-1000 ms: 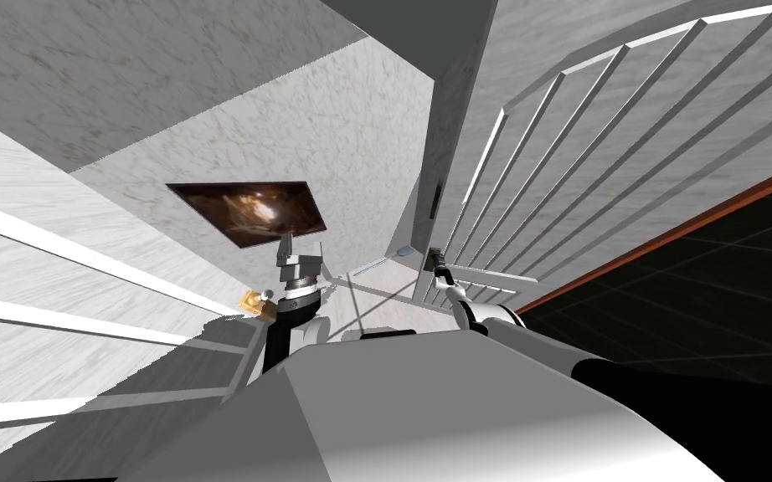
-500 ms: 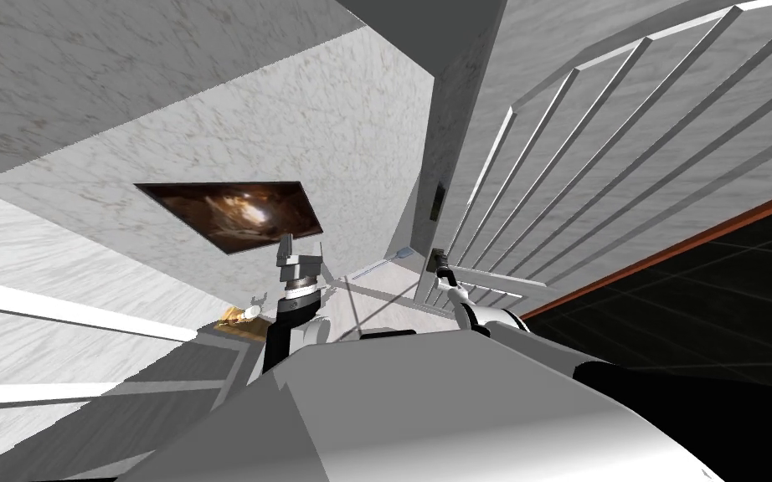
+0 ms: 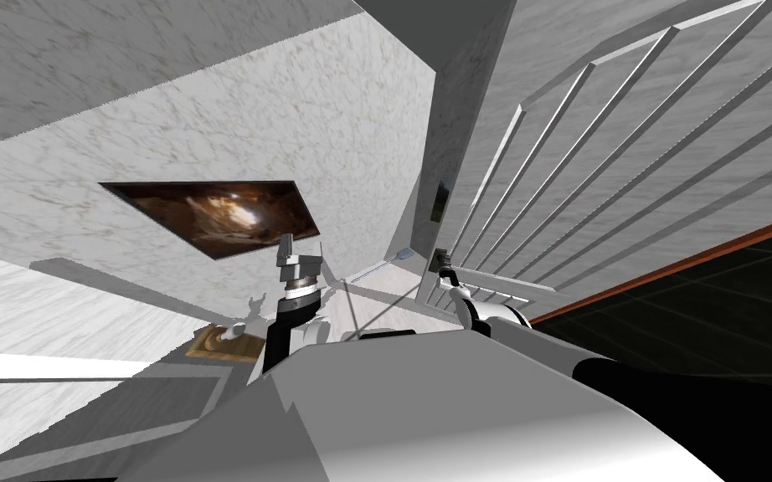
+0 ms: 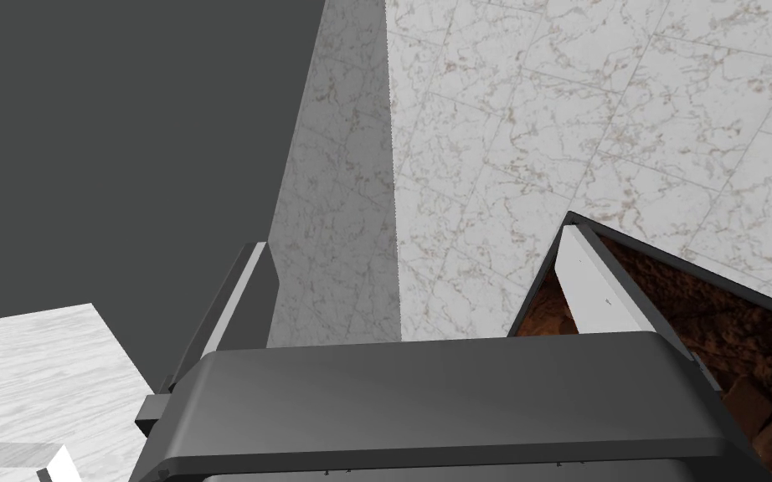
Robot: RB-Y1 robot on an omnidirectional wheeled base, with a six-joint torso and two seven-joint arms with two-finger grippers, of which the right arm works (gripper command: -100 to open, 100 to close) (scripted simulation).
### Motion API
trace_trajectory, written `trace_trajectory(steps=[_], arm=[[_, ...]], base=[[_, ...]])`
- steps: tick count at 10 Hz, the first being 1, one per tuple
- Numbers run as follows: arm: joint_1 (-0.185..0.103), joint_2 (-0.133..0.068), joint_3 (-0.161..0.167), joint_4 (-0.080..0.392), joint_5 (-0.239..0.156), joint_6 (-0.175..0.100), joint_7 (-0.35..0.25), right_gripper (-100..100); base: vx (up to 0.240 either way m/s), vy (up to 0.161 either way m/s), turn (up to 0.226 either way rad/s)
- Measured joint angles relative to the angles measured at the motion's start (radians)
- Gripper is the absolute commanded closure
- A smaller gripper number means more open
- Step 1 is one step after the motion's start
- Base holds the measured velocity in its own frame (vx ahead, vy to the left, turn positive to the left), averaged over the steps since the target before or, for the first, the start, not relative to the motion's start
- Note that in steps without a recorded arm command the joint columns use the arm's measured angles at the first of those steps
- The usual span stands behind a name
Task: Push the door open
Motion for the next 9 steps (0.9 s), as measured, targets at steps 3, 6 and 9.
trace_trajectory(steps=[3,6,9], arm=[[0.036,0.007,-0.022,-0.053,-0.011,0.023,0.017,100],[0.008,-0.025,-0.042,0.014,-0.021,-0.009,0.018,100],[0.012,-0.028,-0.051,0.000,-0.025,-0.003,0.026,100]], base=[[0.165,0.050,-0.051],[0.129,0.032,-0.029],[0.086,0.024,-0.023]])
